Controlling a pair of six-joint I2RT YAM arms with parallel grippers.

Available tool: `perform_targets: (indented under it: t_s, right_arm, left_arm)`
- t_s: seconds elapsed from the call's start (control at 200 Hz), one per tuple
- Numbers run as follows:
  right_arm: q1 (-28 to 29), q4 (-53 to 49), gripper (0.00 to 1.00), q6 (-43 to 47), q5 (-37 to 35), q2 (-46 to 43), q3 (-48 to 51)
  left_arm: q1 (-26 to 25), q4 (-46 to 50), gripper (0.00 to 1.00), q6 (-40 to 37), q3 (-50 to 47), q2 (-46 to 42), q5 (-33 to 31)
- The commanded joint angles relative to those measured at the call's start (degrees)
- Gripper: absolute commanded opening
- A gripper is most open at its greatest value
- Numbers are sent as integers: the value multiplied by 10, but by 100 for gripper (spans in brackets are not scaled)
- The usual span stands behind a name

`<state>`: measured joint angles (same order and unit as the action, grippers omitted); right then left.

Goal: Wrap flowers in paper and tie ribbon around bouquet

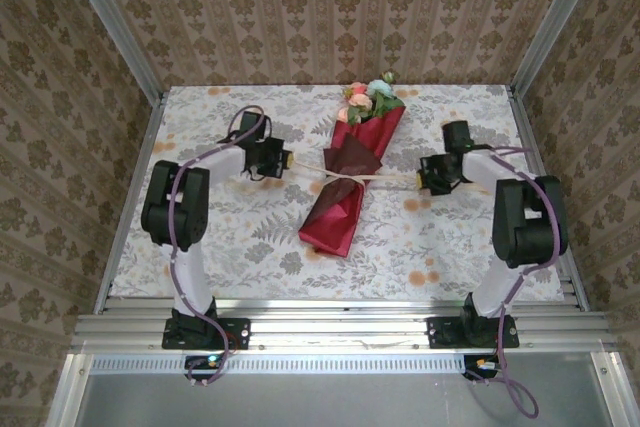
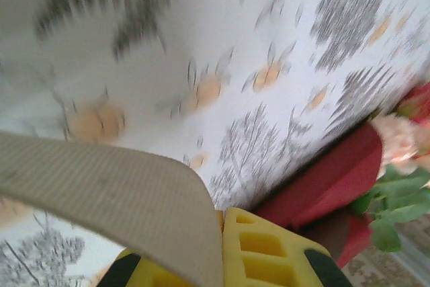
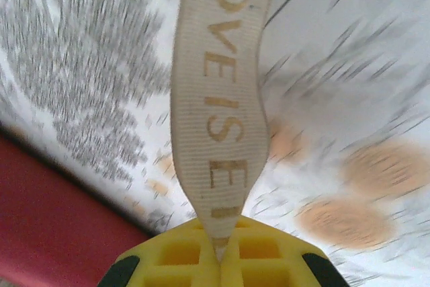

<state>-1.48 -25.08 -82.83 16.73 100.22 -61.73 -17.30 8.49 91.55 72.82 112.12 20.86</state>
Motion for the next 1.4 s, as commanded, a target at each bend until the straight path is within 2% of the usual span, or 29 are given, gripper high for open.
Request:
perform_targets:
  t_s: [0.0,0.23,0.44,0.65,1.03,1.395]
  right_arm:
    - [-55,-36,0,86,-22,-30,41]
    - [-134,-43,0,133,-16,-41,53]
    - [-143,-54,0,159,-31,-35,32]
    - [-147,-103,0,238,-72,-17,-7]
    - [-207,-73,0,235,-44,-21,12]
    - [-235,-62,0,228,-35,-24,25]
  left_arm:
    - [36,-22,0,-19,-26,-6,3]
    - [94,-87,0,12,-82,-20,14]
    - [110,-102,0,22,-103,-30,16]
    - [133,-113,0,25,-124,-42,22]
    - [190,-149,0,45,-201,-85,21]
    - [212,-168,0,56,-231,-102,26]
